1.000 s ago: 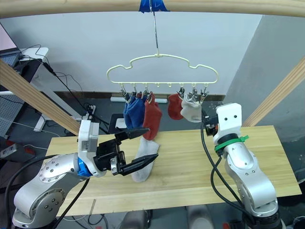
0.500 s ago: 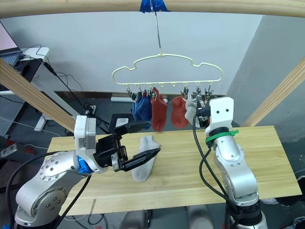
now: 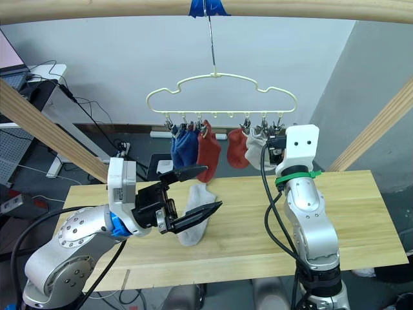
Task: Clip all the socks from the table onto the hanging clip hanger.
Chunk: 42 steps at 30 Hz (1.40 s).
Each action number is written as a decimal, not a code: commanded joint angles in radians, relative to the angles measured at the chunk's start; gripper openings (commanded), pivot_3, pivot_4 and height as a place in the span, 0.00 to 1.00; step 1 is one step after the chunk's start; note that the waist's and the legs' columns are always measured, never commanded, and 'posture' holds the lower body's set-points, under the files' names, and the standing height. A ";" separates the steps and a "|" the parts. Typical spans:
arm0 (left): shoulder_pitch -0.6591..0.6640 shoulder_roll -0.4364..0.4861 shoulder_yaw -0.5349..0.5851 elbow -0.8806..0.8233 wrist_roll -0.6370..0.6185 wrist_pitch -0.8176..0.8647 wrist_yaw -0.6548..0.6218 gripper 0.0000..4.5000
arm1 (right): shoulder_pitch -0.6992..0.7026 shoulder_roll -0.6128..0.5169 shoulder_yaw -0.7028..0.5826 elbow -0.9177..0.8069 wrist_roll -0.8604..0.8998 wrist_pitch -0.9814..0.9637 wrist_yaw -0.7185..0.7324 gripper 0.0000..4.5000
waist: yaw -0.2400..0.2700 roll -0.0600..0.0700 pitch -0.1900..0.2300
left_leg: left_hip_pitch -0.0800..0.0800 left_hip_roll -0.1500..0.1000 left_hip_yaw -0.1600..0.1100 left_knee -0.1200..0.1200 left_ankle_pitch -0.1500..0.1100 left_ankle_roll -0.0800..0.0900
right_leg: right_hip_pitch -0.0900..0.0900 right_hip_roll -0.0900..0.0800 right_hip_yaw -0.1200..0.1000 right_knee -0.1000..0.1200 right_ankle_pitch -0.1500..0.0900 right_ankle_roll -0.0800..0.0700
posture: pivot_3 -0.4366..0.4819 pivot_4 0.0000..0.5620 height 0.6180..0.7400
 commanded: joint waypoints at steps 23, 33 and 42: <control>0.052 0.013 -0.026 -0.057 0.004 -0.025 -0.014 1.00 | -0.085 0.077 -0.045 0.089 -0.061 -0.077 -0.032 0.66 | 0.002 0.000 0.000 | 0.000 0.000 0.000 0.000 0.000 0.000 | 0.000 0.000 0.000 0.000 0.000 0.000 | 0.37 0.49 1.00; 0.081 0.012 -0.028 -0.052 0.018 -0.051 -0.030 1.00 | -0.093 0.093 -0.046 0.095 -0.058 -0.077 -0.025 0.08 | 0.006 0.000 0.000 | 0.000 0.000 0.000 0.000 0.000 0.000 | 0.000 0.000 0.000 0.000 0.000 0.000 | 0.37 0.48 1.00; 0.086 0.009 -0.036 -0.042 0.029 -0.062 -0.038 1.00 | -0.093 0.083 -0.044 0.095 -0.054 -0.070 -0.003 0.00 | 0.008 0.000 0.000 | 0.000 0.000 0.000 0.000 0.000 0.000 | 0.000 0.000 0.000 0.000 0.000 0.000 | 0.37 0.48 1.00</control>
